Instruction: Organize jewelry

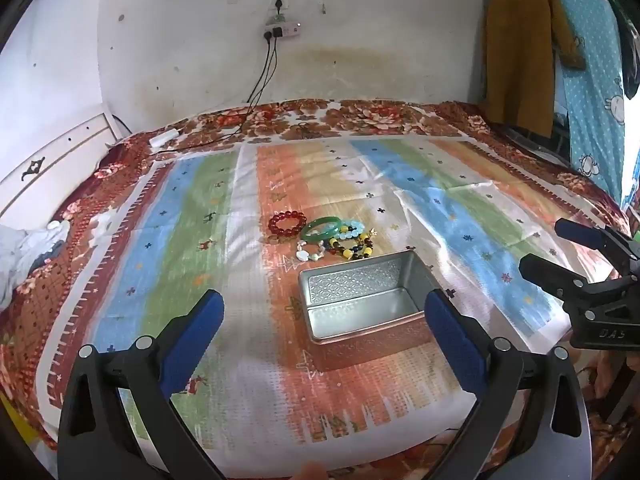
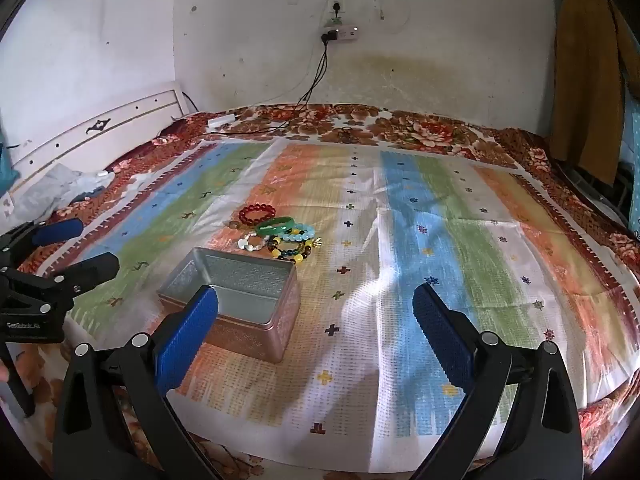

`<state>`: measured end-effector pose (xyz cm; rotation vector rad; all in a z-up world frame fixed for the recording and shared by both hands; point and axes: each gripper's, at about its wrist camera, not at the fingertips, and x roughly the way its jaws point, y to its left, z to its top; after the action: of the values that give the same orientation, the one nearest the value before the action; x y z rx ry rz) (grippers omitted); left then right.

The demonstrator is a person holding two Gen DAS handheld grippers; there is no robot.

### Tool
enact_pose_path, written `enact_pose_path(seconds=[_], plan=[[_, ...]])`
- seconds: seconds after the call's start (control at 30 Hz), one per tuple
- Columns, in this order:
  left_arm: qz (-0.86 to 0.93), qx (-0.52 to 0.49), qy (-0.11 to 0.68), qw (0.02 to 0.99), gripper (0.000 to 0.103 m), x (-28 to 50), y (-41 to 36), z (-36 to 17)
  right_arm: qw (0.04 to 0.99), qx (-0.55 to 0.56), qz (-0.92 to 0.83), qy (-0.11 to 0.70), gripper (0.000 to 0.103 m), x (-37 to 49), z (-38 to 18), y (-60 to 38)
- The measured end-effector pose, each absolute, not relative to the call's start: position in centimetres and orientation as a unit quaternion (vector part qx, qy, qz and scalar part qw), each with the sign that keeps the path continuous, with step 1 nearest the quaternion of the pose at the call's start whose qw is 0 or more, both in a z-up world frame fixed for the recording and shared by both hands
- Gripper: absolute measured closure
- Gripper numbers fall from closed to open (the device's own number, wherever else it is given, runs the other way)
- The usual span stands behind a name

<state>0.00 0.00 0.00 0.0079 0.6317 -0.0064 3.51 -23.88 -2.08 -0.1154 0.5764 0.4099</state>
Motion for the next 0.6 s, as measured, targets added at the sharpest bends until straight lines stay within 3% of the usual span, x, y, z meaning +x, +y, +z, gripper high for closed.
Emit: enact_pose_path(seconds=[0.6], plan=[[-0.006, 0.001, 0.318, 0.948, 0.005, 0.1, 0.5, -0.2, 0.935, -0.047, 0.203, 0.289, 0.004, 3.5, -2.2, -23.8]])
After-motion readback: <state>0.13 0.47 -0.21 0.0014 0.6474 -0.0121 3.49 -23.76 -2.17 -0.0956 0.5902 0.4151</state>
